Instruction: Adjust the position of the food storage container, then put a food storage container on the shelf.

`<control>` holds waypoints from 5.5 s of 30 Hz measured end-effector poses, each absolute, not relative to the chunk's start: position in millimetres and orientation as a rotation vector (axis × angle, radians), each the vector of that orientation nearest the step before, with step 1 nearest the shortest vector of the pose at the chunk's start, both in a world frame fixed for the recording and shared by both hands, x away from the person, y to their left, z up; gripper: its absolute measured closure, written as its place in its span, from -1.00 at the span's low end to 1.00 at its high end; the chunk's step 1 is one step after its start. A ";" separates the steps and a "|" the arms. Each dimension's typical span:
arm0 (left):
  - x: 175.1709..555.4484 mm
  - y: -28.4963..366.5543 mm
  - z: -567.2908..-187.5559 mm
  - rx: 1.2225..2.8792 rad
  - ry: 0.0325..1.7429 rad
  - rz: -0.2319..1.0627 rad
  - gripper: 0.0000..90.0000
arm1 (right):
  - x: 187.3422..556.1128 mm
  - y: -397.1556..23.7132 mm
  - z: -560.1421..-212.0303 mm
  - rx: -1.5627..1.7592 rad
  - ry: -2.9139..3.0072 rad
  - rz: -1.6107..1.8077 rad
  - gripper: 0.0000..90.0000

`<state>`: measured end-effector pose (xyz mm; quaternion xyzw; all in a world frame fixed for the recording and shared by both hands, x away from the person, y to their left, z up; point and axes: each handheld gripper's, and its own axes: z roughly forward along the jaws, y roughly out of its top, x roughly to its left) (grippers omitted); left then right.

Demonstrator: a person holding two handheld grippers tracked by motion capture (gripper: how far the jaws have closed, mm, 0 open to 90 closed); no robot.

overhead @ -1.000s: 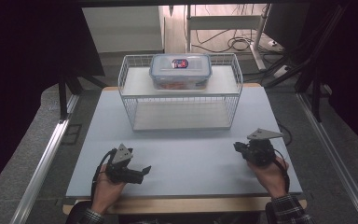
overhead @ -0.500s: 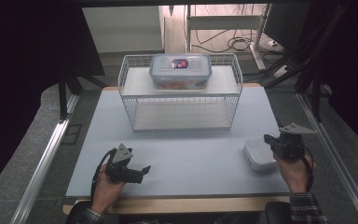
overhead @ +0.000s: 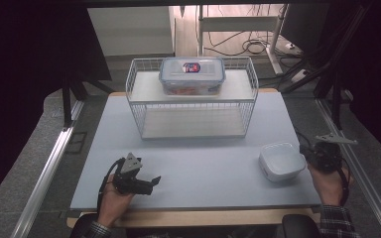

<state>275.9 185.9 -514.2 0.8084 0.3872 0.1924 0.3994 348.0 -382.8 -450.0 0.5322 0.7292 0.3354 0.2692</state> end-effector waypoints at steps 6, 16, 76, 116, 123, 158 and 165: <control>276.0 184.9 -514.8 2.054 0.979 0.488 -0.93 | 350.7 -389.1 -456.5 1.461 1.974 0.878 0.98; 276.7 182.5 -515.9 2.070 0.973 0.481 -0.93 | 353.8 -392.7 -464.4 1.500 1.991 0.828 0.98; 278.7 175.9 -520.0 2.119 0.961 0.469 -0.93 | 345.8 -241.5 -481.0 1.172 2.534 1.113 0.98; 278.2 171.5 -519.5 2.168 0.986 0.352 -0.81 | 314.0 -190.2 -489.8 0.916 2.644 1.078 0.68; 278.3 169.7 -522.1 2.170 0.967 0.370 -0.90 | 315.1 -207.8 -490.6 0.921 2.588 1.152 0.06; 277.3 161.0 -496.3 2.008 0.957 0.220 -0.68 | 309.0 -187.5 -479.4 0.915 2.595 1.180 -0.45; 284.6 135.8 -495.6 2.041 0.912 0.176 -0.71 | 315.0 -181.0 -478.2 0.946 2.628 1.275 -0.30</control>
